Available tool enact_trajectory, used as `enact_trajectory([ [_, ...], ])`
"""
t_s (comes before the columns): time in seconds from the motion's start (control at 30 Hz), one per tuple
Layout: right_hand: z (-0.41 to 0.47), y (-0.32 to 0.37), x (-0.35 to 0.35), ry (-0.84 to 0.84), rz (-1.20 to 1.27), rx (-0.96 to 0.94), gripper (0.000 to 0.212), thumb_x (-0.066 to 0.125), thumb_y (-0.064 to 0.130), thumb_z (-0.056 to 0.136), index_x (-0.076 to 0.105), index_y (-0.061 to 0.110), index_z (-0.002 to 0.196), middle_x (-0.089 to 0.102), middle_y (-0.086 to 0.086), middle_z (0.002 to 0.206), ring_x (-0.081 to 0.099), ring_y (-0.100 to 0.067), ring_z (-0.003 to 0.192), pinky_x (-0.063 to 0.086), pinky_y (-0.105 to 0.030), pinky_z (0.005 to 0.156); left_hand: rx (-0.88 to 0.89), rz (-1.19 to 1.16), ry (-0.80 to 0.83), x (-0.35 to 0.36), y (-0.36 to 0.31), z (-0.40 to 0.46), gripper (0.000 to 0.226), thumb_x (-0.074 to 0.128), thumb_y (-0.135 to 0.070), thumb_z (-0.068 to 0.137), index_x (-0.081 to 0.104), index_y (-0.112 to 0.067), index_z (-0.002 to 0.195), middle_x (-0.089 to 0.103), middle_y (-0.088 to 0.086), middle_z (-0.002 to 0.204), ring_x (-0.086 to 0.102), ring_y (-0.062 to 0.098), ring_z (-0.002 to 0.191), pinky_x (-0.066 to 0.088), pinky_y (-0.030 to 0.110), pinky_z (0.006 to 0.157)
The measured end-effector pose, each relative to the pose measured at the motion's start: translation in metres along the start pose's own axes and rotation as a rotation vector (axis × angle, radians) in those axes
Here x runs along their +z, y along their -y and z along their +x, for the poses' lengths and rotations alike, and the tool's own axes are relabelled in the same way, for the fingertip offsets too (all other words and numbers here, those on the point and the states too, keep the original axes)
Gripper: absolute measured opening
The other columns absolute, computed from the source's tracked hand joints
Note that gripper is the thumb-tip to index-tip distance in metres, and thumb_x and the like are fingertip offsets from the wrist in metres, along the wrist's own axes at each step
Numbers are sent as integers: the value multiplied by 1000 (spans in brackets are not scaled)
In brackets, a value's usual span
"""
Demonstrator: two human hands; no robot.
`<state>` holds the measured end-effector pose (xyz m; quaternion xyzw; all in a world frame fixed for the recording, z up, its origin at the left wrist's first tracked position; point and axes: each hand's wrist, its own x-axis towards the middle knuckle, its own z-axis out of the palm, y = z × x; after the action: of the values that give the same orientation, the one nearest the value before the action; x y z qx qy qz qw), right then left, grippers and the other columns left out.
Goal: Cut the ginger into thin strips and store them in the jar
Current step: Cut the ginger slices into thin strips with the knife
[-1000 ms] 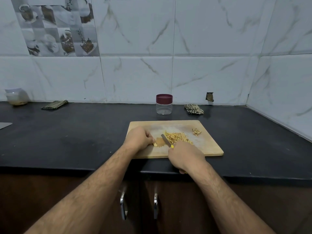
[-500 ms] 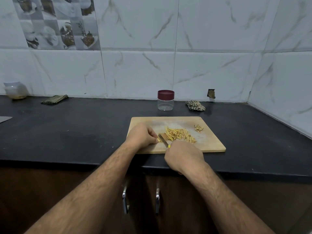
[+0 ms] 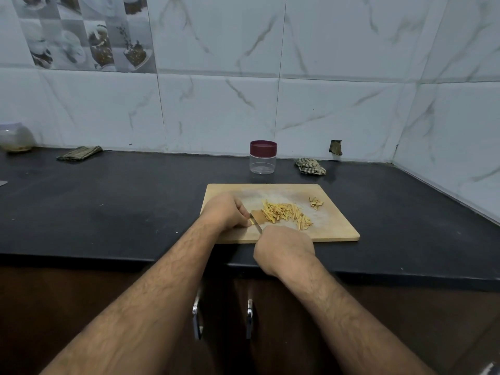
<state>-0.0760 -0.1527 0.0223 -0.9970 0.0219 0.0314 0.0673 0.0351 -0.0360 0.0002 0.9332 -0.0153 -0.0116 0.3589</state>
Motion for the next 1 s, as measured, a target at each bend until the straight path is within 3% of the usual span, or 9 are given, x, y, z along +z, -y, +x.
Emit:
enact_trajectory([
  [0.1, -1, -1, 1, 2, -18, -16, 25, 51, 14, 94, 60, 15, 117, 64, -4, 112, 52, -23, 86, 41, -33, 74, -18, -19, 23, -1, -1, 1, 13, 86, -15, 73, 77, -18, 81, 69, -5, 73, 57, 12, 69, 45, 23, 67],
  [0.2, -9, -8, 7, 19, -32, -8, 23, 50, 14, 95, 62, 15, 115, 63, -4, 106, 51, -24, 85, 43, -34, 73, -36, -31, 41, -3, -3, 1, 12, 85, -13, 74, 75, -20, 76, 66, -6, 67, 52, 10, 59, 42, 21, 60],
  [0.3, -20, -17, 12, 8, -14, -1, 24, 45, 21, 99, 62, 17, 116, 64, -4, 113, 58, -24, 95, 43, -35, 75, -47, -26, 59, -4, -4, 0, 11, 84, -12, 75, 76, -18, 78, 65, -5, 66, 48, 9, 54, 41, 21, 58],
  [0.6, -6, -16, 5, -17, 42, 10, 27, 45, 18, 97, 61, 15, 118, 64, -5, 112, 51, -24, 87, 42, -33, 71, -66, 3, 95, -8, -9, 0, 4, 76, -14, 85, 78, -17, 88, 65, -1, 74, 51, 13, 61, 48, 25, 63],
  [0.7, -6, -15, 3, -16, 44, -2, 26, 45, 18, 97, 61, 14, 117, 61, -4, 105, 51, -24, 87, 42, -34, 71, -54, 26, 59, -4, -8, 3, 7, 76, -13, 85, 78, -20, 83, 67, -4, 72, 56, 14, 66, 53, 28, 70],
  [0.83, -5, -14, 2, -9, 20, -14, 26, 44, 17, 97, 61, 14, 117, 54, -2, 96, 51, -24, 85, 43, -34, 70, -54, 47, 0, 0, -6, 2, 9, 78, -12, 80, 79, -20, 82, 68, -7, 70, 55, 9, 61, 47, 20, 59],
  [1.0, -3, -10, -1, -1, 0, -19, 25, 45, 17, 97, 62, 14, 116, 55, -3, 94, 54, -24, 84, 45, -33, 71, -77, 42, 0, -1, -8, 2, 8, 80, -13, 77, 77, -18, 83, 65, -6, 67, 53, 11, 58, 45, 19, 56],
])
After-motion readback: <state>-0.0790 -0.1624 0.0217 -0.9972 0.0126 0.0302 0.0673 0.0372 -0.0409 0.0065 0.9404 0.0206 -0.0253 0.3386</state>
